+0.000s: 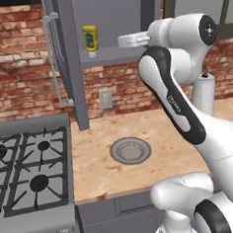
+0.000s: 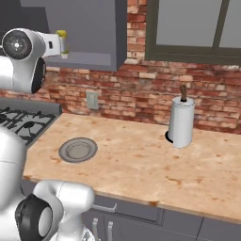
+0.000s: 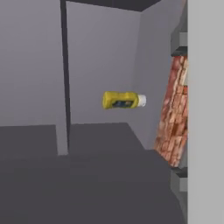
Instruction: Move the hot dog bun to the plate on the dining table and place the condiment next to that plate. Then navigate to the fridge and take the sausage and place it on the plate as well.
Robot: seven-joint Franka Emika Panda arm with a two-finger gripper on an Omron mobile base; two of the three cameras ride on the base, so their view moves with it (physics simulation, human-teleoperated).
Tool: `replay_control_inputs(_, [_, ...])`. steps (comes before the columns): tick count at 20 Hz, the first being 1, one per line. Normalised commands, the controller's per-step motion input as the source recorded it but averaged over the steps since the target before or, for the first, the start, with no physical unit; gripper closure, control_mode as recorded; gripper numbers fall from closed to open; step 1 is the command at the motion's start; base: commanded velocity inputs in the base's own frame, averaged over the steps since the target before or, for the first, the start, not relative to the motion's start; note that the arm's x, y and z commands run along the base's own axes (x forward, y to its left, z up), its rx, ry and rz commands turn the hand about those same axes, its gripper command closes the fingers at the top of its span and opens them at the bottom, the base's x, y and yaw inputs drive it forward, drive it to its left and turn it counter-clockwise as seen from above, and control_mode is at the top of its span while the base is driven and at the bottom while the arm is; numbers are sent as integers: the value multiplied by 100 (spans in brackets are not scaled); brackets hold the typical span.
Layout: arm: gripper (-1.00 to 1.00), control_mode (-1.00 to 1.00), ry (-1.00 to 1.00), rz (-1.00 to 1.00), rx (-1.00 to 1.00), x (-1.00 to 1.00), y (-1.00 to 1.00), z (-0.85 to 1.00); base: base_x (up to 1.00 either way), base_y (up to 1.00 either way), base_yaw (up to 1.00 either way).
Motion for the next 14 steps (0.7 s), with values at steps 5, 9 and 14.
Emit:
replay_control_inputs(5, [-100,-100,-17,14,-4,36,-5,6,0,0,0])
replay_control_inputs(9, [-100,-100,-1,7,0,36,-1,0,0,0,0])
replay_control_inputs(14, [-100,-100,0,5,0,37,0,0,0,0,0])
